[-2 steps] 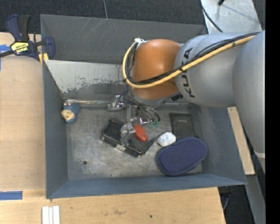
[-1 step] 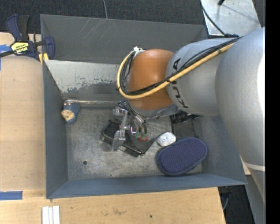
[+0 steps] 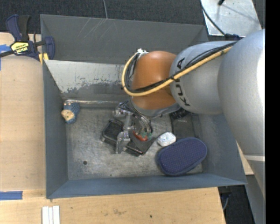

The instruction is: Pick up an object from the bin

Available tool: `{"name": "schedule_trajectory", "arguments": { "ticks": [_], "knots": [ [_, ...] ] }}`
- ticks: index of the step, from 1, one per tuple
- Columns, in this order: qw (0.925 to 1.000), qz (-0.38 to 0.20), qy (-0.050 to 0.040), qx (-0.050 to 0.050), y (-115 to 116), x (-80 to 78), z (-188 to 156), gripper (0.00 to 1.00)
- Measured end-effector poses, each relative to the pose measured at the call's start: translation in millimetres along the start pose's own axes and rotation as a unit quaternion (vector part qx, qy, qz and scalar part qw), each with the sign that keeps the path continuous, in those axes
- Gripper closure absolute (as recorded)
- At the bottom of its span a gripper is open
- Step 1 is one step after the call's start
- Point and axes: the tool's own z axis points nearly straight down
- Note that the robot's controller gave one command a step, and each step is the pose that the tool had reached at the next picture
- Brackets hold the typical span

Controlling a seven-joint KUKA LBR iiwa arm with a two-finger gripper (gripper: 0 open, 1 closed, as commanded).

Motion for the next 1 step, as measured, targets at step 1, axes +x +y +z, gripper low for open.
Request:
{"name": "schedule_trajectory", "arguments": {
  "ticks": [1],
  "knots": [
    [1.0000,0.000,0.0026,0.000,0.5,1.1,-0.3,1.00]
  ]
}}
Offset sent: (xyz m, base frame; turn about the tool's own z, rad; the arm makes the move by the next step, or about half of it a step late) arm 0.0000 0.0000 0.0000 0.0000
